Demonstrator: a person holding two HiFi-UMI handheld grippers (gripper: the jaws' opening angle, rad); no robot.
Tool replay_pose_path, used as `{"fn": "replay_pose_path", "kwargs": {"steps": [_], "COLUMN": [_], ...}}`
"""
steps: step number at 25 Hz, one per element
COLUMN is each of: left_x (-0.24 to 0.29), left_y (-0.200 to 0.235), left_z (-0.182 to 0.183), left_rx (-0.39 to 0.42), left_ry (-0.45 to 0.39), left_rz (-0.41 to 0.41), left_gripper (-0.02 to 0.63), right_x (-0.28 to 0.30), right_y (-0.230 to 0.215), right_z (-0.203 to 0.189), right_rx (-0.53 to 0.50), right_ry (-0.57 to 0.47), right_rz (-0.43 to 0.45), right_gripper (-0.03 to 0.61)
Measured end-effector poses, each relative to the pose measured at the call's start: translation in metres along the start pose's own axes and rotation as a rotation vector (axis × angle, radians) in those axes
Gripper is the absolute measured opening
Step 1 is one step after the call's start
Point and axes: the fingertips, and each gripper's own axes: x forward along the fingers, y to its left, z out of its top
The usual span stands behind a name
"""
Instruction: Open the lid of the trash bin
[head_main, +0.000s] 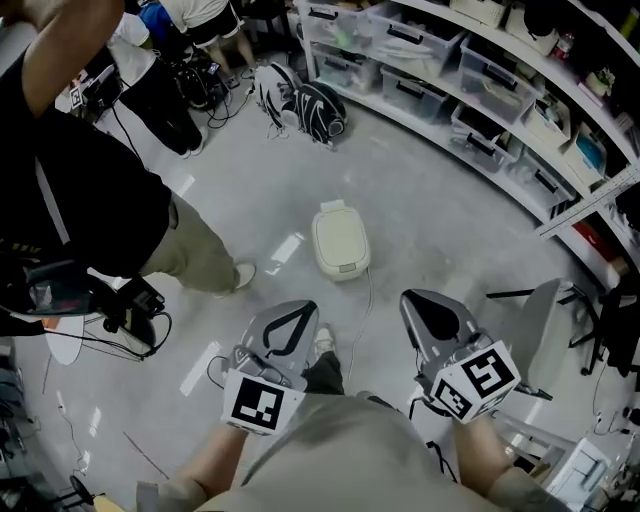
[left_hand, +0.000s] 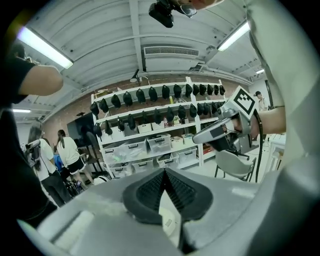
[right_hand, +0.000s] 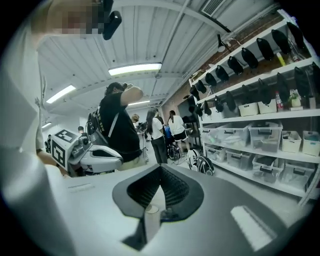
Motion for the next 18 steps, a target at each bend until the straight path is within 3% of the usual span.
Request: {"fn": "replay_pose_path", "kwargs": {"steps": [5,8,18], "left_x": [0.046,0.068,0.131], "left_y": [0.040,0.058,0.094], "left_z": [-0.022,-0.033,-0.091], "left_rx": [-0.053,-0.008,-0.067], "left_ry": [0.050,0.065,0.168], "left_rz": [-0.074,-0.116,-0.093], "left_gripper": [0.002,0.002,0.002], "right_x": [0.060,0.086,0.152], "right_y": [-0.034,-0.050,-0.108], "right_z": [0.001,-0.003,-0.073], "right_rx": [0.021,0.031,0.104], "right_ry": [0.040,0.049,0.171], "right_rz": [-0.051,-0.074,-0.085], "right_gripper": [0.003,0.003,0.003]}}
